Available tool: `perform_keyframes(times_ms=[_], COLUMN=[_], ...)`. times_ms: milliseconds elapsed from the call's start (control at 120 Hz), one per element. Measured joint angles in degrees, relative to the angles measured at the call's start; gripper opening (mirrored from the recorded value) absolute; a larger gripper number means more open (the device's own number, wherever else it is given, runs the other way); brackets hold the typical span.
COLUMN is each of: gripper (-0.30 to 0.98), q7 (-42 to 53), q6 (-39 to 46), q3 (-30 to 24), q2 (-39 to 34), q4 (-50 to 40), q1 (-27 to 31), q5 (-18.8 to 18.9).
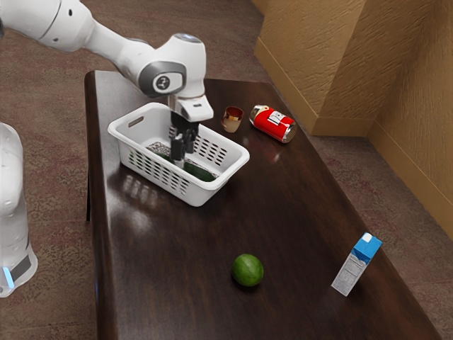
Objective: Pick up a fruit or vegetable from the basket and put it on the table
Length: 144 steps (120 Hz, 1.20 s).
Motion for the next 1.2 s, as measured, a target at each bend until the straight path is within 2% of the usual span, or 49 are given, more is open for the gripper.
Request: perform_keyframes(times_ms=[400, 708, 883, 1033, 1200], gripper=[0.62, 0.52, 0.4, 0.38, 0.22], q7=[0.4, 0.5, 0.5, 0.5, 0.4], q6=[0.8, 1.0, 1.1, 1.3, 2.4], q3=[-0.4, 0.1, 0.1, 0.1, 0.1], q2=[0.1, 1.0, 1.9, 3.3, 3.5], q4=[-0.3, -1.0, -1.0, -0.9, -0.8], q1=[-0.8, 0.6, 0.7, 0.6, 0.4], q5=[-2.7, -5.1, -6.5, -7.9, -9.1])
